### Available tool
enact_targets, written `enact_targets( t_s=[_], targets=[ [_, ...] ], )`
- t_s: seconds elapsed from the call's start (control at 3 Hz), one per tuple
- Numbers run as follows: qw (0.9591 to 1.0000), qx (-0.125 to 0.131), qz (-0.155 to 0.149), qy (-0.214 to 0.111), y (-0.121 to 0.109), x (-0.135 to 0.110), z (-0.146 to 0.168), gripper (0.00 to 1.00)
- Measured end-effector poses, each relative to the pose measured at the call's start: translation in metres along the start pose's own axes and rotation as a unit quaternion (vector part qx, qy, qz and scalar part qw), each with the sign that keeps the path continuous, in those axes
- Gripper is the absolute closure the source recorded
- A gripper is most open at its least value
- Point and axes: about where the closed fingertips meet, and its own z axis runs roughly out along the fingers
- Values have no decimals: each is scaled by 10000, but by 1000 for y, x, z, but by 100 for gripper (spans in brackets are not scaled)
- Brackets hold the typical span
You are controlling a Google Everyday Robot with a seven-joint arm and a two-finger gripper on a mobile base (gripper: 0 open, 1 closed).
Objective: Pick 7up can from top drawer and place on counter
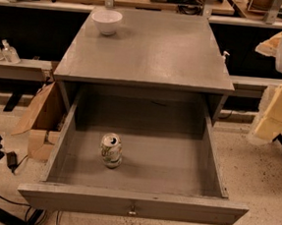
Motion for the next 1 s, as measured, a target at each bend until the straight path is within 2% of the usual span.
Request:
enact_targets(
  t_s=[0.33,0.67,1.0],
  targets=[
    [10000,0,0,0,0,0,0,0],
    [9993,-73,-1,-376,-2,-7,22,0],
    [9925,-258,-22,-1193,0,-23,68,0]
  ],
)
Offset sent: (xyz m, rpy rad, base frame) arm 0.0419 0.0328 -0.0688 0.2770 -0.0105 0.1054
